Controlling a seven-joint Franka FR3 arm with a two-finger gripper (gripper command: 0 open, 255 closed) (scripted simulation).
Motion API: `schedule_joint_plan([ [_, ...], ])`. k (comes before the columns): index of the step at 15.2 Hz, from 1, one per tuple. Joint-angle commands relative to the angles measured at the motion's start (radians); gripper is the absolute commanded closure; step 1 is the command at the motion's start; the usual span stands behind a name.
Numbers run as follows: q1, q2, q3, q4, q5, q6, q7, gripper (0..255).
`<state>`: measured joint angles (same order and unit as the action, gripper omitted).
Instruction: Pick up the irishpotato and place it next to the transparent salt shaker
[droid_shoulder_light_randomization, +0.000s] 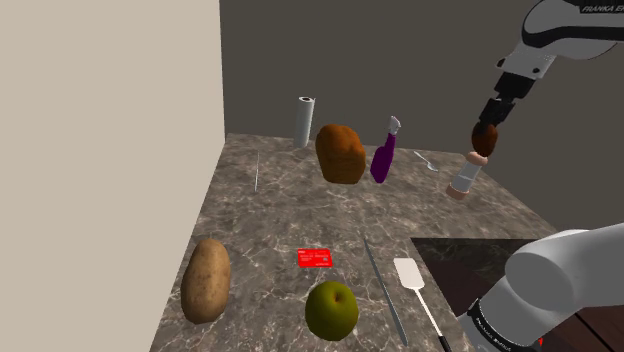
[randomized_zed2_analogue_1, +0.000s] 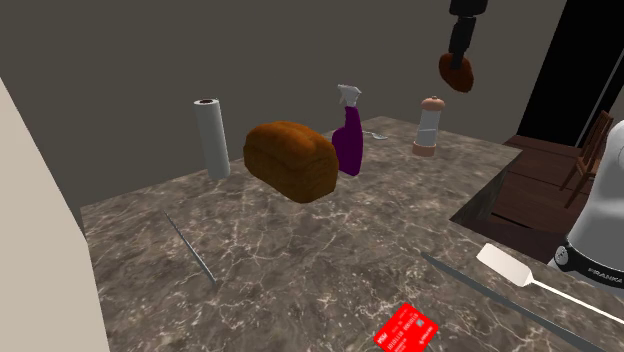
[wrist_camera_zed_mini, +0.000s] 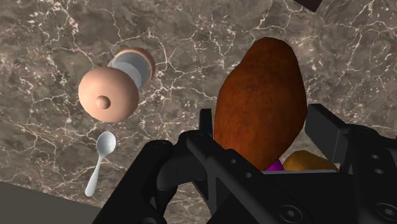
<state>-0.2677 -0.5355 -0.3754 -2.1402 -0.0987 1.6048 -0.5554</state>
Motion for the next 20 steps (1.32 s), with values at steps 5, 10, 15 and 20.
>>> schedule_joint_plan([
  [5,-0.023,-0.013,-0.049,-0.038,-0.031,0.027,-0.06,255],
  [10,-0.028,-0.019,-0.058,-0.108,-0.039,0.093,-0.061,255],
  [15,-0.032,-0.019,-0.068,-0.175,-0.046,0.159,-0.064,255],
  [20,-0.035,-0.013,-0.081,-0.237,-0.053,0.227,-0.067,255],
])
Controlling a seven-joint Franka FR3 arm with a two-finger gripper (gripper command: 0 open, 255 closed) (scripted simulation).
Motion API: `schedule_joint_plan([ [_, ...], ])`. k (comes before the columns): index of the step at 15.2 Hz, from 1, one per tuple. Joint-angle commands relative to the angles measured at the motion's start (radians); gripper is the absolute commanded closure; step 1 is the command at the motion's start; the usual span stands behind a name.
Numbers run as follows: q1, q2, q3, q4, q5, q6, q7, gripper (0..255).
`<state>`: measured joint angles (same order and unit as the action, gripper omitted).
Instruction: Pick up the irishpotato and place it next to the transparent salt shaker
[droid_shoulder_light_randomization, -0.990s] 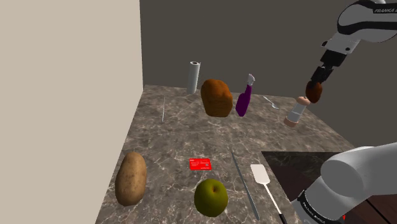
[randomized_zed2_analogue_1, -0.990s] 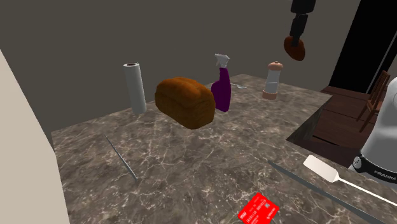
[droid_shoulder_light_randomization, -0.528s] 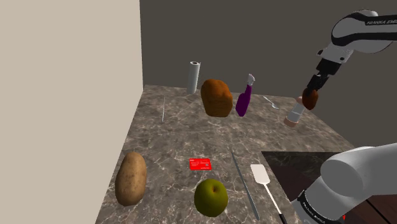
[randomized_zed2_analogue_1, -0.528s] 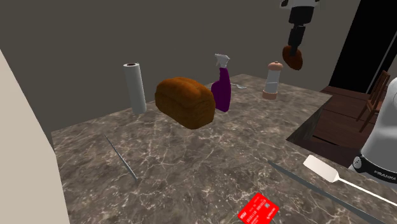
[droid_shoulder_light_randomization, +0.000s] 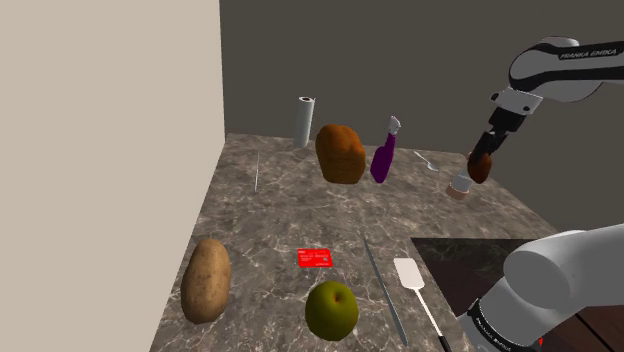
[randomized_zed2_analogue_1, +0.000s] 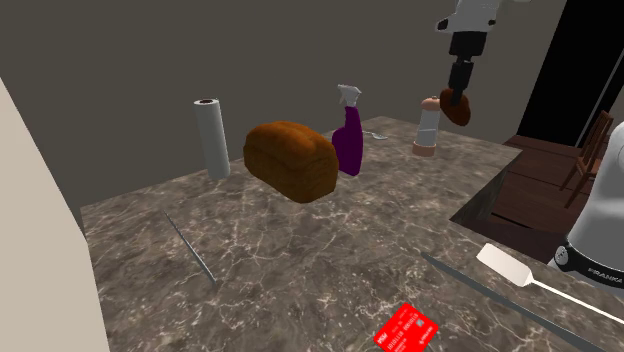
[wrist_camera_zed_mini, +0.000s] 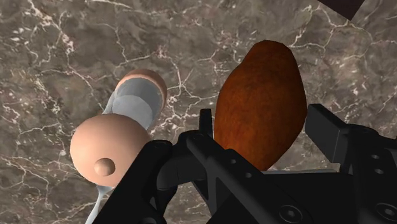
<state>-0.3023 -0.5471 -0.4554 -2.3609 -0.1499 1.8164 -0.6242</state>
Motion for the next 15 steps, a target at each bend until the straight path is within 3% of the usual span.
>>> schedule_joint_plan([
  [1,-0.001,0.001,-0.003,-0.028,-0.003,0.029,0.001,255],
  [15,-0.002,0.058,-0.047,-0.175,-0.014,0.232,-0.018,255],
])
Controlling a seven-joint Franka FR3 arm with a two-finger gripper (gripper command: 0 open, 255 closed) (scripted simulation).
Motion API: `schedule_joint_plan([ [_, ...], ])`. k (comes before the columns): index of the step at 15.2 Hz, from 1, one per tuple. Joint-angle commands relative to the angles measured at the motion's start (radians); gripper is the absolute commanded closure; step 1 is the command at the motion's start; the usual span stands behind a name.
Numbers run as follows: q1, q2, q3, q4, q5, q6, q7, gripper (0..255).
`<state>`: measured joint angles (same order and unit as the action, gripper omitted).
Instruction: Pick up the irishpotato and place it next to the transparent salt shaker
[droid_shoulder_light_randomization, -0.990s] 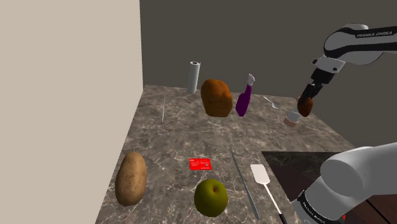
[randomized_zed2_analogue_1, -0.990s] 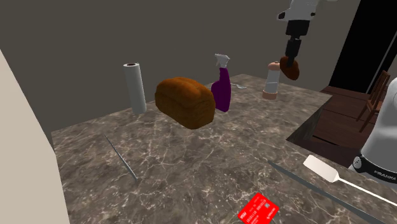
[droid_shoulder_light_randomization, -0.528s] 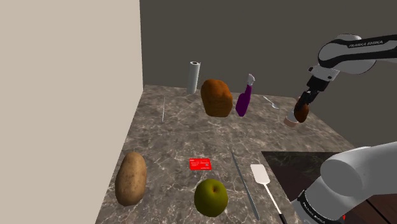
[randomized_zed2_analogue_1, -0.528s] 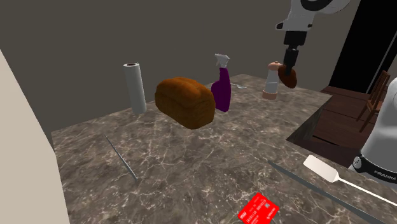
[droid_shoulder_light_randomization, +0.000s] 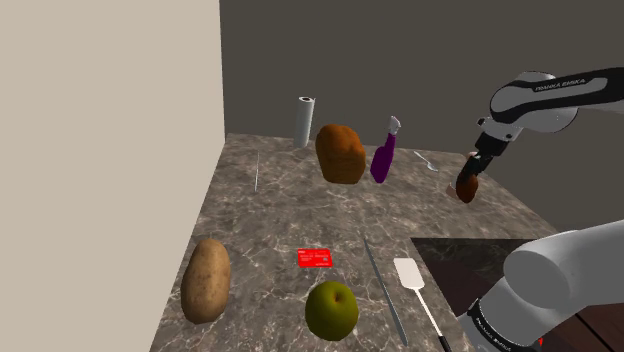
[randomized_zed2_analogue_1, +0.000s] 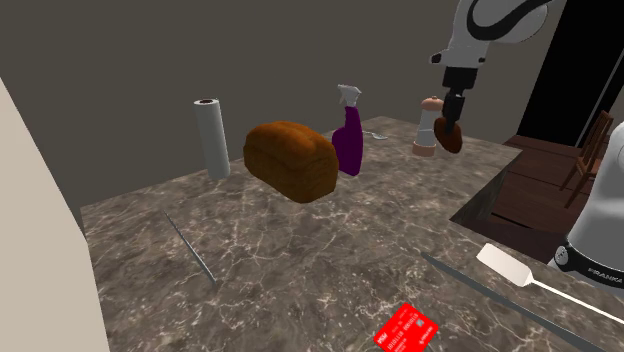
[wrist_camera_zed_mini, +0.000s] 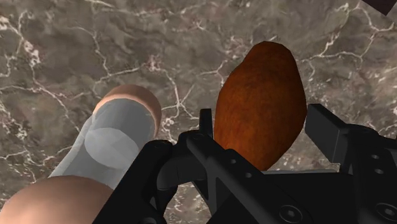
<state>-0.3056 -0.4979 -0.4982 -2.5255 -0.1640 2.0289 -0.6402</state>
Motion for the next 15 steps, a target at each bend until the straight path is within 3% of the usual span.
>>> schedule_joint_plan([
  [1,0.002,0.015,-0.008,-0.019,0.0,0.035,-0.004,255],
  [15,0.021,0.135,-0.062,-0.12,0.019,0.25,-0.043,255],
])
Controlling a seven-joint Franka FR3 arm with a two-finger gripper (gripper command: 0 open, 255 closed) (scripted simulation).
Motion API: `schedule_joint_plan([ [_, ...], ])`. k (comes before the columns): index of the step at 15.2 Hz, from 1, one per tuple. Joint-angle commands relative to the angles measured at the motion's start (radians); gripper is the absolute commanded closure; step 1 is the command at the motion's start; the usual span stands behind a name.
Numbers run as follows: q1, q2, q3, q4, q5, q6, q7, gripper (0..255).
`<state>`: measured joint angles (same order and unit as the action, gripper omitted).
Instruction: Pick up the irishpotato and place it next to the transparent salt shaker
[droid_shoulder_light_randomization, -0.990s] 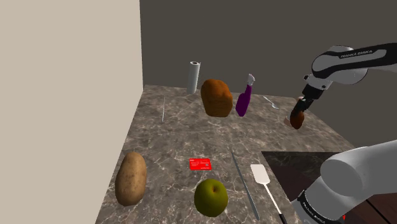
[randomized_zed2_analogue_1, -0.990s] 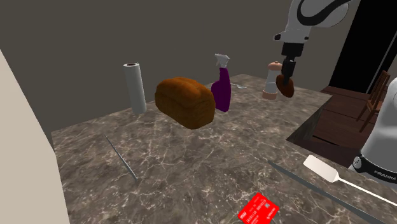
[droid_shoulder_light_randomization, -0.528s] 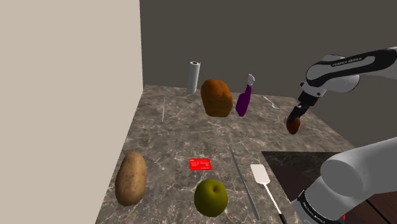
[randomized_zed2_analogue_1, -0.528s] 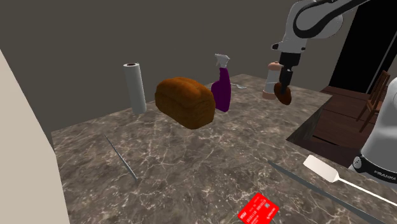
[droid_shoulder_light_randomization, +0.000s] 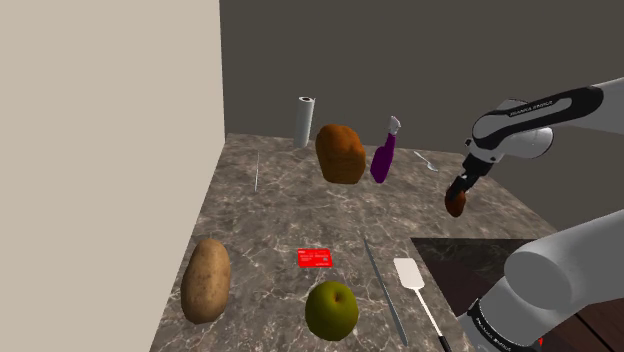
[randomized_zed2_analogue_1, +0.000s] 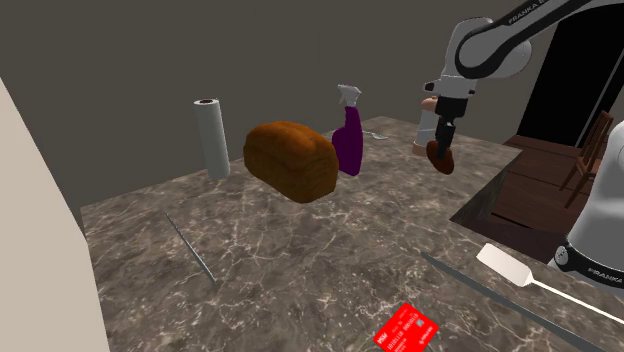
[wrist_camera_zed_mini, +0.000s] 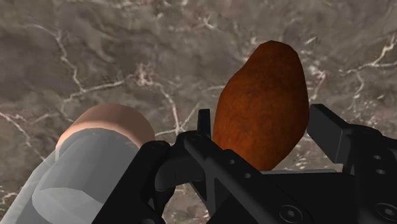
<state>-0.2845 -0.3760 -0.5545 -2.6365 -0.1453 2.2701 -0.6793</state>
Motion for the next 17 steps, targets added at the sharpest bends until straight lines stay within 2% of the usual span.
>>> schedule_joint_plan([
  [1,0.0,0.013,-0.006,-0.009,0.001,0.009,-0.004,255],
  [7,-0.002,0.013,-0.004,-0.009,0.002,0.009,-0.005,255],
  [8,-0.003,0.011,-0.005,-0.011,0.0,0.009,-0.006,0],
  [13,-0.002,0.013,-0.004,-0.009,0.002,0.009,-0.005,0],
  [17,-0.019,-0.069,0.027,0.066,-0.016,-0.145,0.016,0],
])
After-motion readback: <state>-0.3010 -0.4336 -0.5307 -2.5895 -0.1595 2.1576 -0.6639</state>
